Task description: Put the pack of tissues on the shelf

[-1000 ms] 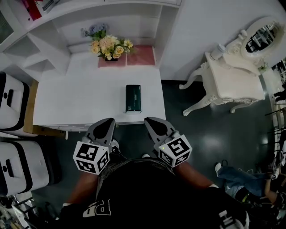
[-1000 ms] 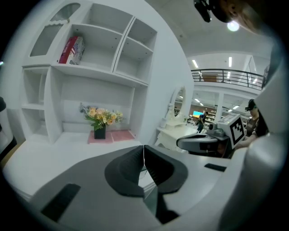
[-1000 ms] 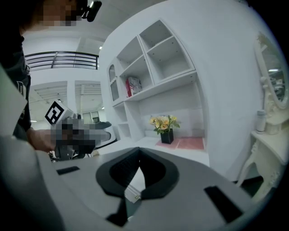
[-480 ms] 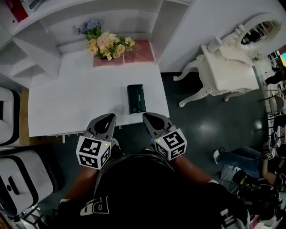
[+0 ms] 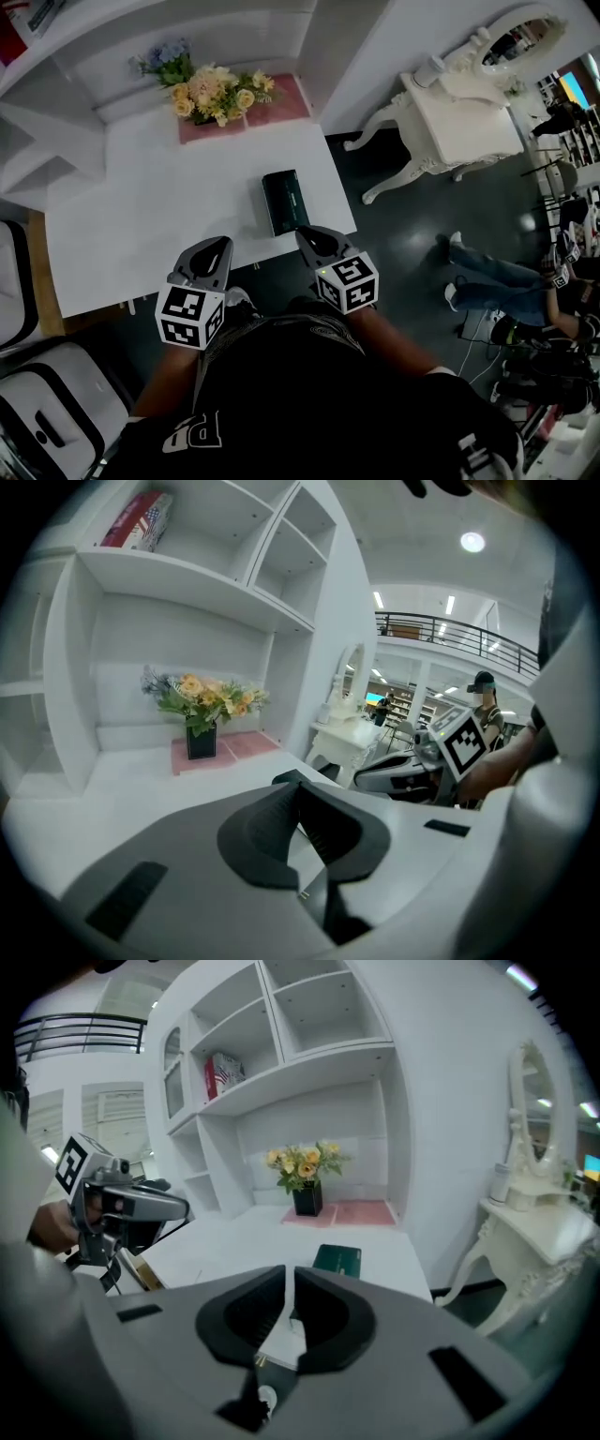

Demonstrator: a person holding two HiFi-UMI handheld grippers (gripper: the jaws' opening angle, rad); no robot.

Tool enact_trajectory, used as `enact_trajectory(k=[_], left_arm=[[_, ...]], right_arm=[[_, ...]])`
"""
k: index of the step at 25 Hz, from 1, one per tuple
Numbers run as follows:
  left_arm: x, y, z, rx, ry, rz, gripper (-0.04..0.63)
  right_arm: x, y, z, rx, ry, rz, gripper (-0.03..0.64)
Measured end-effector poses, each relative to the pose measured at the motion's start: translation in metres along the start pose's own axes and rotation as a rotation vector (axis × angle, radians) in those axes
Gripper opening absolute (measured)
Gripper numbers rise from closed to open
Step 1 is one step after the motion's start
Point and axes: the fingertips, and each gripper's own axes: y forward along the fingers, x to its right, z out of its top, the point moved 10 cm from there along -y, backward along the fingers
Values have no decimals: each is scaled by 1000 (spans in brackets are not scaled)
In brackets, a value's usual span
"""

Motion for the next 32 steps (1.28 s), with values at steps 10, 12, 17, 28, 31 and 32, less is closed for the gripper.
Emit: enact_trajectory(k=[10, 12, 17, 28, 31, 32], left_arm=[[-25, -1, -12, -58, 15, -79, 15], [-25, -1, -13, -60, 14, -84, 15], [-30, -1, -17, -58, -7, -62, 15], [-44, -27, -23, -59, -35, 17, 15], [-46, -32, -24, -64, -46, 27, 15], [-46, -33, -24, -64, -47, 31, 15]], right_arm=[[6, 27, -27, -49, 112, -176, 184], [7, 35, -33, -65, 121, -181, 237], [11, 53, -45, -87, 151, -222, 392], [18, 96, -74, -213, 176, -244, 469], [21, 107, -82, -221, 194, -241, 469], [22, 110, -84, -222, 198, -238, 469]])
